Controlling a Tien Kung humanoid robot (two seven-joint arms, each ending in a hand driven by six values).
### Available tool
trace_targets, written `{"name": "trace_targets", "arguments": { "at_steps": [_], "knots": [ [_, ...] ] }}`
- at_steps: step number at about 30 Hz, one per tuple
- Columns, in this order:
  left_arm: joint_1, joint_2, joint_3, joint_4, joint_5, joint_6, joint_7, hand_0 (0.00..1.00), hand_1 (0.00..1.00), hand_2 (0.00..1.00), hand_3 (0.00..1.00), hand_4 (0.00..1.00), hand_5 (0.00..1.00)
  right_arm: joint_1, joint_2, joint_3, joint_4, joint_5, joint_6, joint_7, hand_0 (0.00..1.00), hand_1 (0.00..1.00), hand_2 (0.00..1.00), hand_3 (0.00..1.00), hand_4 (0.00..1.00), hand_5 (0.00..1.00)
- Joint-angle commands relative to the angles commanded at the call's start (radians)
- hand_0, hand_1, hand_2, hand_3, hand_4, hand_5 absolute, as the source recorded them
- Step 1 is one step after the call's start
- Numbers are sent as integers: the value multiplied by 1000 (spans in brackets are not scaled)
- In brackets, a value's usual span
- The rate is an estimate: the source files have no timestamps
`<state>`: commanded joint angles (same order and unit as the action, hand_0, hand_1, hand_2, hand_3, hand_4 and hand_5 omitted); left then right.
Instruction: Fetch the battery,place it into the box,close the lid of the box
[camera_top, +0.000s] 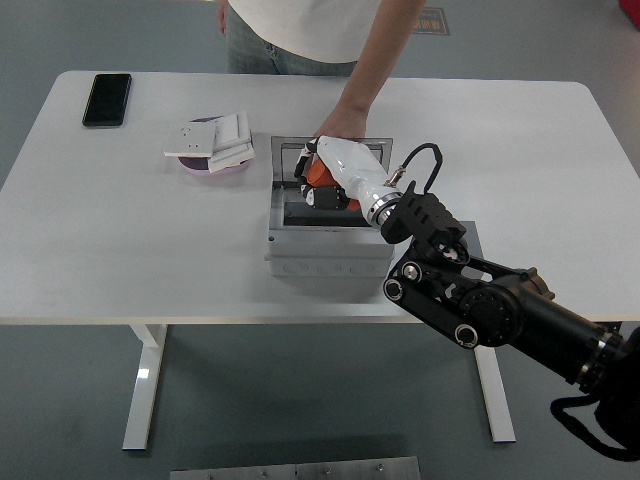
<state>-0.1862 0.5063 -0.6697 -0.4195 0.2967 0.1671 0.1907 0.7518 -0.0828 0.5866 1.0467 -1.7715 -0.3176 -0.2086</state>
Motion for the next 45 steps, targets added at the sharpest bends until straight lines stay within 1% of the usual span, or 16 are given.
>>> {"name": "trace_targets", "arguments": {
  "at_steps": [12,26,38,45],
  "knots": [
    [-1,2,3,1,-9,2,-6,585,753,598,548,563,71,5,-13,-93,8,7,22,-2,252,238,309,318,114,2],
    [-6,4,5,2,-14,2,-12,587,754,598,547,560,71,24,-27,-143,17,1,51,-13,251,238,308,318,114,2],
    [-5,4,-1,1,-8,4,-9,587,755,599,549,559,70,64,-50,-183,34,-20,113,-48,253,239,309,320,123,2],
    [-7,5,-5,1,0,3,-6,587,755,599,548,559,70,73,-56,-181,32,-14,116,-49,253,239,310,319,123,2]
  ]
}}
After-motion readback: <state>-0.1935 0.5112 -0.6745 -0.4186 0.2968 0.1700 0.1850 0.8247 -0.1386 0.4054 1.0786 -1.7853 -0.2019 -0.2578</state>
